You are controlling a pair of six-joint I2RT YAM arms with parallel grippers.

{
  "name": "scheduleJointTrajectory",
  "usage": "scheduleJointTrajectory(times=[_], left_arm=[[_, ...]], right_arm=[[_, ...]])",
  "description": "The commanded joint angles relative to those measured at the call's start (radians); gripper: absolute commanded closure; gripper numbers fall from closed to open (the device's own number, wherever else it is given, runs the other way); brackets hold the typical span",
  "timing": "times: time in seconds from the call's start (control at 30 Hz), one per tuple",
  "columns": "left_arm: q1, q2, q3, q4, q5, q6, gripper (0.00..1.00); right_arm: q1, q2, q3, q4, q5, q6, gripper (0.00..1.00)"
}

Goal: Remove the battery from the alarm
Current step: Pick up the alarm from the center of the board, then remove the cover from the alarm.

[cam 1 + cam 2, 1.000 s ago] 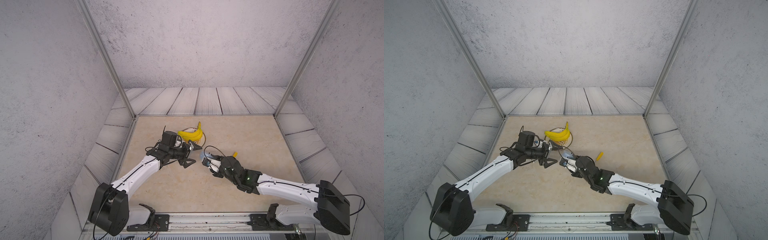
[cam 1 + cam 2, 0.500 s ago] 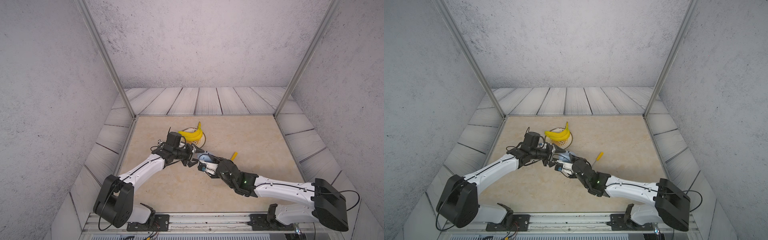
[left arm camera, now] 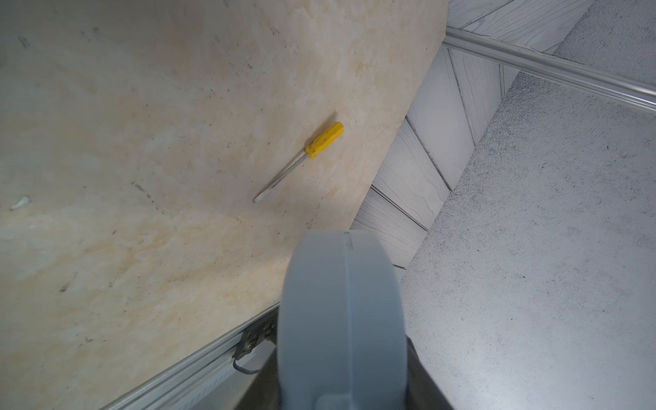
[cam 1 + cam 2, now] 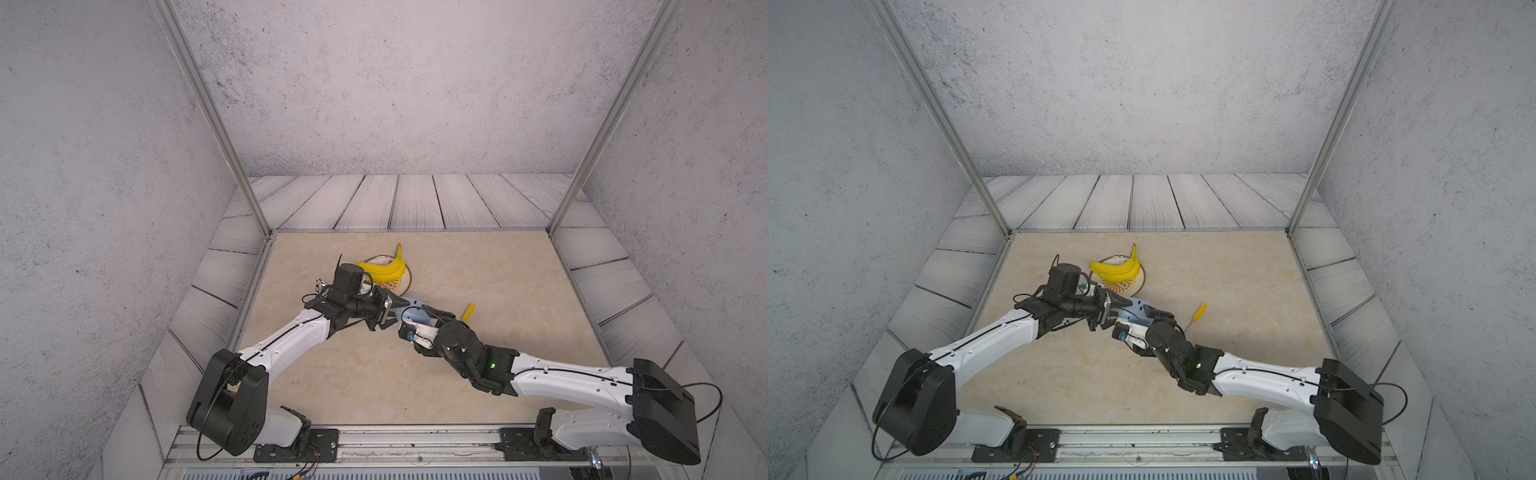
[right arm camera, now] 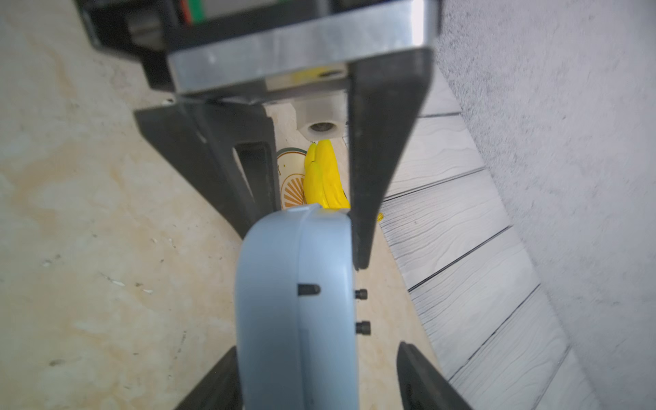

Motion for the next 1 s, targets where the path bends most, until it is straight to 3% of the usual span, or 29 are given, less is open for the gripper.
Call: scheduleJointTrajectory(times=[0.0,0.2,0.47,0.77,0.97], left_arm=[[-0.004,-0.001,-0.017,0.115,-0.03,0.093,0.61],[-0.005,0.022,-0.072,0.277,-0.092,0.231,0.63],[-0.004,0.152,-0.172,0.52,-0.103,0.346,0.68],[-0.005,0.26,-0.278,0.718,-0.047,0.356,0.69],[-0.01,0.286,-0.327,0.751,-0.042,0.372,0.69]], right_arm=[[-0.009,-0.063,0.009,-0.089,-0.082,0.153,0.15],[-0.093,-0.169,0.044,-0.235,-0.379,0.458,0.04],[-0.402,-0.247,-0.02,-0.166,-0.757,1.007,0.0],[-0.655,-0.291,-0.208,0.007,-0.929,1.335,0.0],[-0.7,-0.251,-0.292,0.104,-0.963,1.446,0.0]])
